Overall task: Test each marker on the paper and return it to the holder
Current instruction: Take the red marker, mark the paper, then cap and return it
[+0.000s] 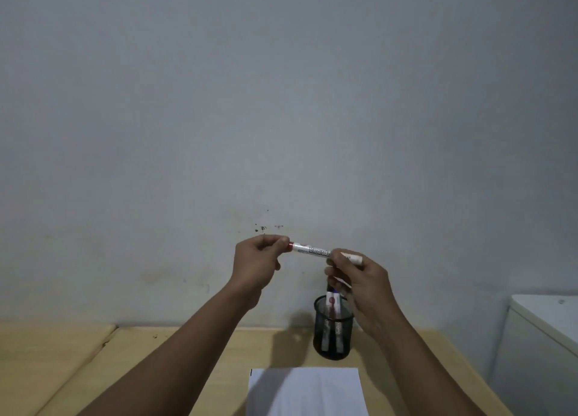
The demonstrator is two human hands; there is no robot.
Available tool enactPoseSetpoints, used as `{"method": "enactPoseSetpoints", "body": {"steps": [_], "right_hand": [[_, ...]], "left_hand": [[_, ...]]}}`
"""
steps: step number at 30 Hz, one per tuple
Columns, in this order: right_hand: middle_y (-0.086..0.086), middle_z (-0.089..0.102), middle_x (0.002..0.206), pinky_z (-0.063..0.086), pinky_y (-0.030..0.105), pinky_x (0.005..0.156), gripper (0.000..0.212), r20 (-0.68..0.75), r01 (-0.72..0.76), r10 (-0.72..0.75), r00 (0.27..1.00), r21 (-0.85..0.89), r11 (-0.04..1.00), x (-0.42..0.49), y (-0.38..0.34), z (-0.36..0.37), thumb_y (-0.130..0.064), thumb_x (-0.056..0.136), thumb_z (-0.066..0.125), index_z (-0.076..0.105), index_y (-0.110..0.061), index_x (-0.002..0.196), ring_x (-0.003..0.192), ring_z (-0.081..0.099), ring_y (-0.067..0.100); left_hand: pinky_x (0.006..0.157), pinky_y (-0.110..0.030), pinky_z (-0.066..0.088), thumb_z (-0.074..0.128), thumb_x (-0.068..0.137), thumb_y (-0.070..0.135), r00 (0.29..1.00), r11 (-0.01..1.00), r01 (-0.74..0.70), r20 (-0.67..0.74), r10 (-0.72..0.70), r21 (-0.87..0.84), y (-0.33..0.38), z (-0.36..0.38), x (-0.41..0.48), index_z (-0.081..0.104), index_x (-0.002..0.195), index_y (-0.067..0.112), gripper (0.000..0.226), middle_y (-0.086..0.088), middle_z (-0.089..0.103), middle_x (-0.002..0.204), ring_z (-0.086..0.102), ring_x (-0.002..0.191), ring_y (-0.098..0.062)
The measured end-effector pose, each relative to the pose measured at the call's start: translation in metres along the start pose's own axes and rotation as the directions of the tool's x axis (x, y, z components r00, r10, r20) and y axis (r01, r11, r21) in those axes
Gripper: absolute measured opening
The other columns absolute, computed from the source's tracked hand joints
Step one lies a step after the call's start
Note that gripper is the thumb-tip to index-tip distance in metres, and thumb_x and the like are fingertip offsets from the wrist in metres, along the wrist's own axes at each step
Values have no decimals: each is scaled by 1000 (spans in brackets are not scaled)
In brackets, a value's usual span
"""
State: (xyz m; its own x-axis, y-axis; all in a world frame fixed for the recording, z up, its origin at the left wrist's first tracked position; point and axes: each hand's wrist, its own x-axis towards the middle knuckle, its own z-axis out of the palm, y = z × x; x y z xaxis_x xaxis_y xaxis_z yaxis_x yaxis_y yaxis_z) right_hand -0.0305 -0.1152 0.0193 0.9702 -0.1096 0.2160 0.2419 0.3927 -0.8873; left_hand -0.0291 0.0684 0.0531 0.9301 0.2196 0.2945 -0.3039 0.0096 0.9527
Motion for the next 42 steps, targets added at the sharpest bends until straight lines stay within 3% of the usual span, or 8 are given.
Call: {"method": "enactPoseSetpoints", "body": {"steps": [4, 13, 20, 24, 30, 35, 39, 42], "right_hand": [[8, 76, 79, 59, 29, 63, 10, 46, -99, 92, 995, 169, 981, -21, 8, 33, -13, 87, 74, 74, -6, 93, 69, 71, 20], [23, 78, 91, 62, 31, 80, 17, 104, 80, -80, 991, 9, 997, -49, 18, 55, -2, 85, 76, 74, 5, 100, 80, 74, 27], [-1, 82, 93, 54, 12, 73, 18, 242, 234, -165, 956, -295, 926, -55, 29, 50, 0, 83, 78, 81, -7, 100, 89, 76, 5], [-1, 82, 94, 56, 16, 76, 16, 215, 206, -141, 966, -318, 925, -56, 47, 36, -5, 83, 80, 81, -11, 98, 92, 76, 10], [5, 80, 94, 60, 28, 79, 19, 161, 113, -61, 985, -334, 936, -59, 79, 17, 1, 79, 81, 77, -7, 96, 94, 75, 26], [8, 79, 91, 61, 38, 86, 20, 140, 41, 2, 990, -307, 951, -54, 94, 9, 5, 79, 79, 75, -3, 98, 90, 75, 27], [11, 77, 89, 62, 35, 83, 20, 143, 24, 20, 990, -295, 955, -50, 102, 9, 8, 79, 78, 72, 2, 97, 85, 74, 26], [8, 78, 82, 62, 36, 78, 19, 148, 8, 42, 988, -319, 948, -48, 107, 12, 5, 78, 80, 71, -4, 92, 80, 75, 24]], "left_hand": [[57, -26, 42, 70, 88, 25, 994, 995, 95, 55, -95, 0, -2, -12, -24, 77, 94, 16, 13, 6, 77, 78, 51, 64, -15], [60, -31, 34, 75, 84, 25, 945, 936, 327, 15, -328, -129, -3, -33, -37, 78, 88, 11, 15, -1, 79, 84, 47, 72, -18], [57, -29, 34, 75, 84, 29, 941, 942, 321, -74, -329, -99, -21, -53, -28, 77, 79, 13, 16, 2, 77, 76, 53, 70, -17], [68, -27, 46, 73, 85, 23, 994, 980, 64, -97, -47, 186, -61, -75, -23, 77, 77, 20, 10, 7, 77, 74, 69, 79, -10], [82, -36, 50, 76, 79, 37, 999, 639, -29, 43, -7, 769, -140, -105, -28, 73, 103, 30, 26, 18, 74, 81, 64, 79, -8], [91, -38, 42, 70, 81, 34, 1000, 539, -19, 18, 8, 842, -157, -101, -37, 67, 108, 30, 27, 14, 75, 92, 64, 95, -13], [90, -37, 37, 70, 80, 35, 997, 563, 9, 33, -64, 826, -167, -106, -33, 64, 109, 29, 30, 13, 74, 96, 64, 98, -14], [87, -38, 34, 71, 78, 43, 997, 529, -73, 48, 60, 846, -173, -108, -36, 57, 112, 31, 38, 15, 63, 105, 55, 101, -10]]}}
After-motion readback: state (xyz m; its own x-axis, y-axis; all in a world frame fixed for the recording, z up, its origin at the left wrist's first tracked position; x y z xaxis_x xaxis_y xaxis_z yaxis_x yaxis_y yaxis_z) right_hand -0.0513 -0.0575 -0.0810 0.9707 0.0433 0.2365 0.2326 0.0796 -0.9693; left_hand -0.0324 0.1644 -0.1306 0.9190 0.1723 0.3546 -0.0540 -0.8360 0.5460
